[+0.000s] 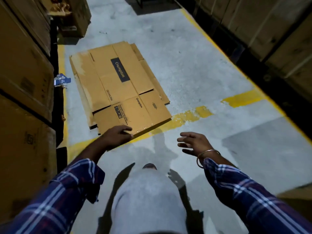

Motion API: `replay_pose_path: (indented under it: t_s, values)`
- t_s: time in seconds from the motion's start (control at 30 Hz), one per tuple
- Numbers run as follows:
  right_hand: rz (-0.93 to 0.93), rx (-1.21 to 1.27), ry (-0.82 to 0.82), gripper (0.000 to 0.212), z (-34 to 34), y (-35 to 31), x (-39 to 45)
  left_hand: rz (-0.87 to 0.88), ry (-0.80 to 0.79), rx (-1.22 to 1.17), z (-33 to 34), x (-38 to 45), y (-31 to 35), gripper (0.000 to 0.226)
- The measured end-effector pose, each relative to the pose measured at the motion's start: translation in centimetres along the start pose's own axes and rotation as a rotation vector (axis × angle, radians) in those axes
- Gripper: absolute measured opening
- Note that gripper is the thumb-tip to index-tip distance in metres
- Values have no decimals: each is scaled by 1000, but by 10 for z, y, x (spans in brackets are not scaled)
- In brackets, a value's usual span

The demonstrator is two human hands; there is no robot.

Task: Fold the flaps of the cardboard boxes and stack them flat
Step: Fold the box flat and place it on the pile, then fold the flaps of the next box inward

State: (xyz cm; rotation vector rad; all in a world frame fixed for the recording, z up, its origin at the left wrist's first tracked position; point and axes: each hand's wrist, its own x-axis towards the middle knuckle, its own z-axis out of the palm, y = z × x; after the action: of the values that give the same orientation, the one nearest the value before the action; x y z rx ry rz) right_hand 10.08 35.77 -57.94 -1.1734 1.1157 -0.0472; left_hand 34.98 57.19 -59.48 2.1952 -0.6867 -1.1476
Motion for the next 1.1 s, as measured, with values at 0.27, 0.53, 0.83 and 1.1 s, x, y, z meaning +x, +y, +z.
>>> replay_pose_path:
  t_s: [0.27, 0.53, 0.83, 1.1]
  values:
    - [-313, 59, 43, 23, -84, -64, -144, 300, -162, 300, -6, -93, 183, 82]
    - [-509, 88, 252, 23, -199, -56, -294, 635, -236, 472, 104, -181, 328, 50]
    - [-653, 207, 747, 20, -328, 16, -447, 907, -433, 382, 281, -251, 420, 40]
    - [-621, 387, 1423, 26, -441, 96, -500, 838, -469, 40, 385, -291, 486, 41]
